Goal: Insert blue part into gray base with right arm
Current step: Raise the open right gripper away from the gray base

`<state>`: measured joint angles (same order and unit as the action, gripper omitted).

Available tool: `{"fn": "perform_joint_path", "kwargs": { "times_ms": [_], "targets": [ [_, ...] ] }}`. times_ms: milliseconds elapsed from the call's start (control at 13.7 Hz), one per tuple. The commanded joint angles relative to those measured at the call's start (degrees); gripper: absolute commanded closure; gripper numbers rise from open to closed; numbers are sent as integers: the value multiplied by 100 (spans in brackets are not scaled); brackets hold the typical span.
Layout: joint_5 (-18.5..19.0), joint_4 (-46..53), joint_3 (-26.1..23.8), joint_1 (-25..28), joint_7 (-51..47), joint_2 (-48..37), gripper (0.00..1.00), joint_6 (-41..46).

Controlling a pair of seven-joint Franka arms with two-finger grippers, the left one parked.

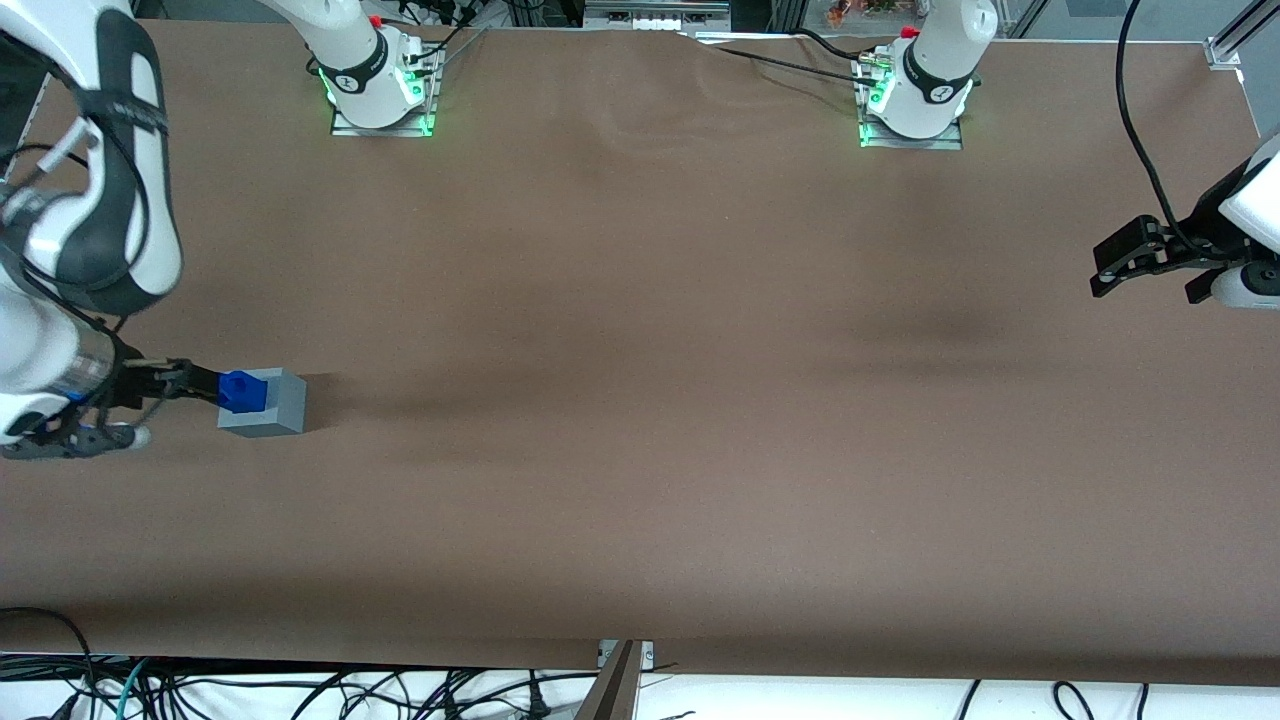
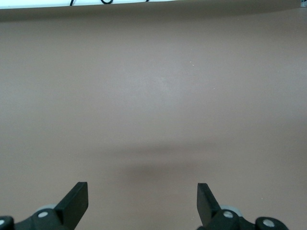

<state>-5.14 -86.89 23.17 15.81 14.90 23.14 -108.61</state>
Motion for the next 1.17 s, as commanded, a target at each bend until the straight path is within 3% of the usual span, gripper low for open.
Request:
{"fn": "perform_joint_path", "kwargs": {
  "times_ms": [0,291,656,947,1093],
  "targets": [
    [-5,-74,-58,168,162,-414,0,138],
    [12,424,-198,230,609,-618,0,891],
    [48,577,-313,-7,645,-915,0,666],
    [118,462,-1137,-832,576,-1171,0,657],
    [258,366,-1218,-878,34,-1267,0,753]
  ]
}}
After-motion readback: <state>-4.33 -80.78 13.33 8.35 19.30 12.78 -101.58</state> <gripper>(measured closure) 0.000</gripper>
